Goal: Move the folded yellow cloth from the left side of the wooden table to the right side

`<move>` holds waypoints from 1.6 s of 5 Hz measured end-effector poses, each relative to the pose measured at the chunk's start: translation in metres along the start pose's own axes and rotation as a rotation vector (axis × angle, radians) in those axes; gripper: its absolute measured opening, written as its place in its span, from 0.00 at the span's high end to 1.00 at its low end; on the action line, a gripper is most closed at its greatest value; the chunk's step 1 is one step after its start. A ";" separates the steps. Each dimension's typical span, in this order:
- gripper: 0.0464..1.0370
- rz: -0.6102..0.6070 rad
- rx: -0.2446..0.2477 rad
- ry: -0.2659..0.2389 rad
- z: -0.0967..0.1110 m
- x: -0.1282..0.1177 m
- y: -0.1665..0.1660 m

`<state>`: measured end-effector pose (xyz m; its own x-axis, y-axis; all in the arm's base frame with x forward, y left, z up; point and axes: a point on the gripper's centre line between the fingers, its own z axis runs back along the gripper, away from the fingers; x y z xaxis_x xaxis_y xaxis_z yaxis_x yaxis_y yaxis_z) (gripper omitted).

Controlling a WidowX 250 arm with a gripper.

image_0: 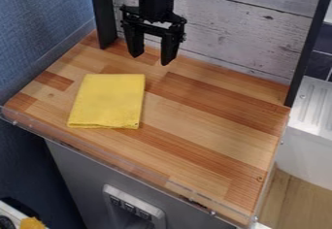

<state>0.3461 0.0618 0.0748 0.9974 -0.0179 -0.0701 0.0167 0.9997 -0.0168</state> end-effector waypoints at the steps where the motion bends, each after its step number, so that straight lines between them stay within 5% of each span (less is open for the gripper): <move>1: 0.04 -0.084 -0.005 0.021 -0.008 -0.006 -0.001; 5: 0.04 -0.629 0.052 -0.084 -0.008 -0.032 0.031; 6: 0.11 -0.736 0.057 -0.097 -0.009 -0.033 0.038; 8: 0.69 -0.878 0.063 -0.120 -0.011 -0.032 0.042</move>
<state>0.3145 0.1040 0.0655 0.6235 -0.7804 0.0475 0.7794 0.6252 0.0404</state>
